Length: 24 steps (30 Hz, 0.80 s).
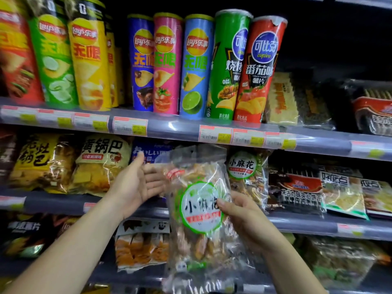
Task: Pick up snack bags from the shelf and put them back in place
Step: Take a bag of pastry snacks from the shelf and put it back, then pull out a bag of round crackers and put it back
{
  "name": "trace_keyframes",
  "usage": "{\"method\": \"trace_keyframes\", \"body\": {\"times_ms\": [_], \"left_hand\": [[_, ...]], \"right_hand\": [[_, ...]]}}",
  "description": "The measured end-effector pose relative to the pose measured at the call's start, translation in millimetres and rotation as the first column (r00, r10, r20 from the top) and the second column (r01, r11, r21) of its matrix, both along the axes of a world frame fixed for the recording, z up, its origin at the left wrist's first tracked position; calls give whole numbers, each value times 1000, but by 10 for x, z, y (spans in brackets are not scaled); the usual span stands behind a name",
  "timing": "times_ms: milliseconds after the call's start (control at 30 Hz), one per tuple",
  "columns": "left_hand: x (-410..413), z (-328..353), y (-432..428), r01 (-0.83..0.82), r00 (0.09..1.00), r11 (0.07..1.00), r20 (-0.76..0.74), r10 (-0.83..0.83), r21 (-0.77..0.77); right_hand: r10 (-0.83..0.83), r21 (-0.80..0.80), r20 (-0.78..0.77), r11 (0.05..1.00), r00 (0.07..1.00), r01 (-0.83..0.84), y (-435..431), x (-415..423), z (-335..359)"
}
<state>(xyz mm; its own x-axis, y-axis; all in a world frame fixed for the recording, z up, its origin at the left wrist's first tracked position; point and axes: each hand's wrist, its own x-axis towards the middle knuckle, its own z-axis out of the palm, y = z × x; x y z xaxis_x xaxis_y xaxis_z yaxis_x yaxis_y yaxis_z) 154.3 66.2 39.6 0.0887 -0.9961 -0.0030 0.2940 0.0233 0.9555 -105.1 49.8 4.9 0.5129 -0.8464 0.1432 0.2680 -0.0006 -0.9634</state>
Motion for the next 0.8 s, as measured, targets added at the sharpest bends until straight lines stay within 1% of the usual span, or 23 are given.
{"method": "trace_keyframes", "body": {"times_ms": [67,100,167,200,233,267,333,367,467,533,567,600,633,667,700,733,767,800], "left_hand": [[-14,-129,39,-48,992,998,116,43,38],[-53,-188,78,-35,974,998,226,23,49],[-165,-248,148,28,882,998,468,-52,58],[-218,-252,150,25,842,999,537,-44,44],[-251,-246,118,0,841,1000,541,-12,21],[-264,-233,64,-31,854,1000,520,27,-1],[-260,-222,-94,-108,860,992,496,122,-58],[-264,-217,-169,-135,844,988,513,155,-76],[-287,-245,-370,-200,752,970,612,243,-139],[-308,-262,-466,-202,658,953,689,303,-225],[-317,-273,-504,-199,588,941,735,338,-273],[-328,-297,-542,-197,494,928,786,372,-316],[-340,-324,-576,-187,381,917,835,397,-351],[-359,-352,-601,-178,275,915,875,400,-362],[-378,-385,-625,-170,184,914,899,397,-369],[-397,-412,-641,-169,119,915,914,388,-366],[-410,-441,-654,-169,79,917,923,377,-360],[-414,-456,-659,-176,61,916,925,375,-360]], "right_hand": [[-122,44,16,992,992,122,-77,107,63],[-190,45,-10,981,982,190,-148,161,98],[-306,11,-90,951,948,308,-297,279,195],[-337,-3,-110,941,935,338,-380,332,235],[-357,-25,-135,934,924,357,-443,374,276],[-386,-76,-198,922,901,379,-485,397,308],[-483,-243,-371,875,793,419,-479,398,367],[-524,-307,-400,850,752,429,-470,395,383],[-611,-438,-377,780,697,447,-525,391,370],[-678,-528,-380,718,630,454,-604,414,359],[-711,-588,-396,682,581,434,-650,428,343],[-745,-654,-425,646,515,395,-693,441,318],[-777,-718,-455,609,436,336,-721,454,290],[-800,-767,-477,581,364,271,-740,466,255],[-809,-791,-496,571,316,220,-741,477,224],[-811,-802,-509,569,289,184,-731,487,197],[-813,-808,-515,566,272,161,-715,492,172],[-817,-814,-515,561,260,149,-696,498,160]]}}
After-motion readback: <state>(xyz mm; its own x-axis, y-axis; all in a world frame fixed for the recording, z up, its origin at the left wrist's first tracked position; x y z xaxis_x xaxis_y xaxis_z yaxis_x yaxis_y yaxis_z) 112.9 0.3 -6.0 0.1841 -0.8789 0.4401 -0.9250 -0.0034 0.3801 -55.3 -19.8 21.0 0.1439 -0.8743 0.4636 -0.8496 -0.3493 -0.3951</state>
